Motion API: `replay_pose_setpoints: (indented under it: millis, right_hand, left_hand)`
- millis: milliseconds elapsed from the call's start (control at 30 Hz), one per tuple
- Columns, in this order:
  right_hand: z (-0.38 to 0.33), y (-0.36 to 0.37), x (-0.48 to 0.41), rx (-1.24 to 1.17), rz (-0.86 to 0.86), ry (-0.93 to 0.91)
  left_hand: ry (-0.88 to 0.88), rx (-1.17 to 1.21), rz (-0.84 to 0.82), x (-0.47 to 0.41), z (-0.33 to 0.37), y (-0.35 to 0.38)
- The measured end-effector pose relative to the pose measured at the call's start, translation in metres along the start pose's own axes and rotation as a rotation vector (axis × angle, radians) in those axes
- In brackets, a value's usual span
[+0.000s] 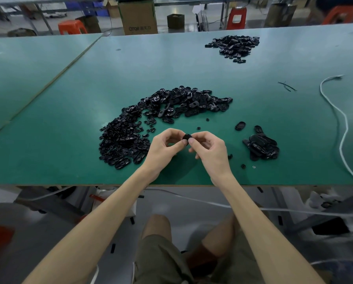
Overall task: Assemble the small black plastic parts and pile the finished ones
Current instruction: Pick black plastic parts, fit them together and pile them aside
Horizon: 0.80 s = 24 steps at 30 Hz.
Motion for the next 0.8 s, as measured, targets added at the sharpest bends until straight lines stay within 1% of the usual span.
replay_pose_setpoints:
  millis: [233,433,800]
  right_hand:
    - [-0.0024,0.0010,0.0012,0.026,0.002,-0.007]
    - [-0.0015,0.0019,-0.0001,0.019,0.000,-0.005]
    - [-0.0011,-0.0002,0.0006,0.103,0.018,0.008]
  left_hand:
    - [-0.021,0.088,-0.016,0.0007,-0.0012,-0.0012]
    - [0.002,0.128,-0.056,0.0024,0.0031,-0.0017]
    - [0.006,0.163,-0.066,0.0034,0.0051,0.0000]
Point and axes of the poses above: each hand's wrist, its own x-axis away from the middle knuckle, its own y-axis out of the palm, z = x × y, the point moved 6 cm from there along -x, towards the middle knuckle, and after that the axes turned 1 degree about y, right-handed, at the moved point
